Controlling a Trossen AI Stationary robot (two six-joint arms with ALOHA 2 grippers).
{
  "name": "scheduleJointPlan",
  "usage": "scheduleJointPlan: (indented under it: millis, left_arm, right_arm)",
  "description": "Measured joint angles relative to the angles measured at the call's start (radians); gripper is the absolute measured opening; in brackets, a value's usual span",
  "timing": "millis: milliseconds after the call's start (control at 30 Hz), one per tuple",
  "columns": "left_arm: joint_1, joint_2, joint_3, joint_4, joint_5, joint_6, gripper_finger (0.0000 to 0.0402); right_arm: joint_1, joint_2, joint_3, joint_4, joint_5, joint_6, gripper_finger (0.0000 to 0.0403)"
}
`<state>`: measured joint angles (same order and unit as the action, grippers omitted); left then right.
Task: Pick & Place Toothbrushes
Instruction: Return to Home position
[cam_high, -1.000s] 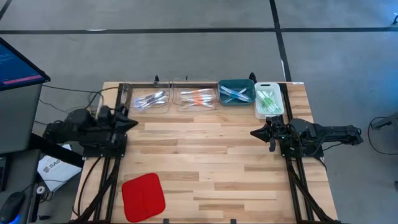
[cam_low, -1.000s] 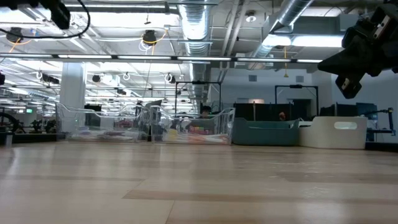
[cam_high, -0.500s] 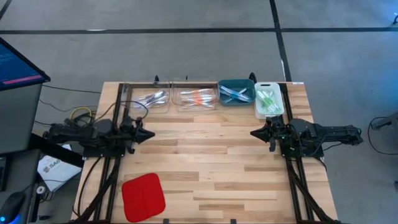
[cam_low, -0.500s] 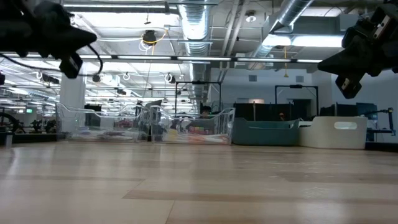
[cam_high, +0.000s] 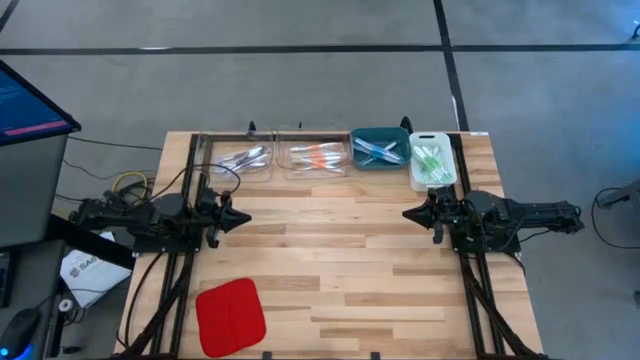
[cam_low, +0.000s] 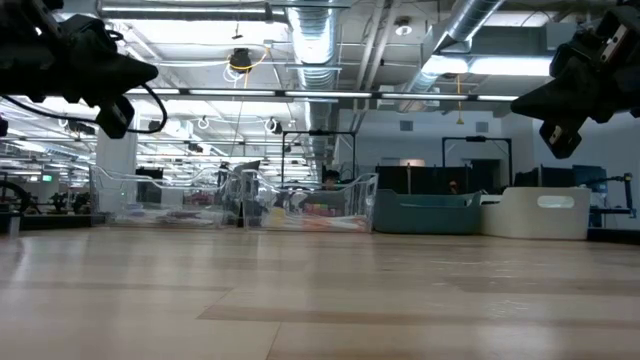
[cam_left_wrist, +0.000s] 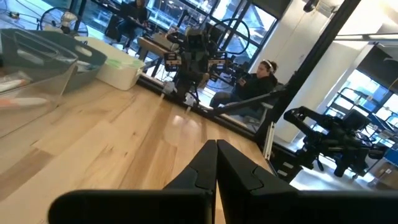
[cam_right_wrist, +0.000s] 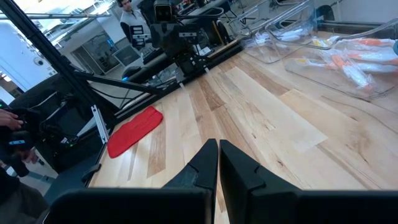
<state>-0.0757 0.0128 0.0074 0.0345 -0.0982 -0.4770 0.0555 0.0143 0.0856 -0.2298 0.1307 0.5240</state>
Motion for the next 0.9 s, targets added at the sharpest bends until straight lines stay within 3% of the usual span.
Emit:
scheduleJointPlan:
  millis: [900]
  left_arm:
    - [0.0, 0.001, 0.0, 0.018, -0.003, 0.0, 0.0]
  right_arm:
    - [0.0, 0.0, 0.0, 0.0, 0.0, 0.0, 0.0011]
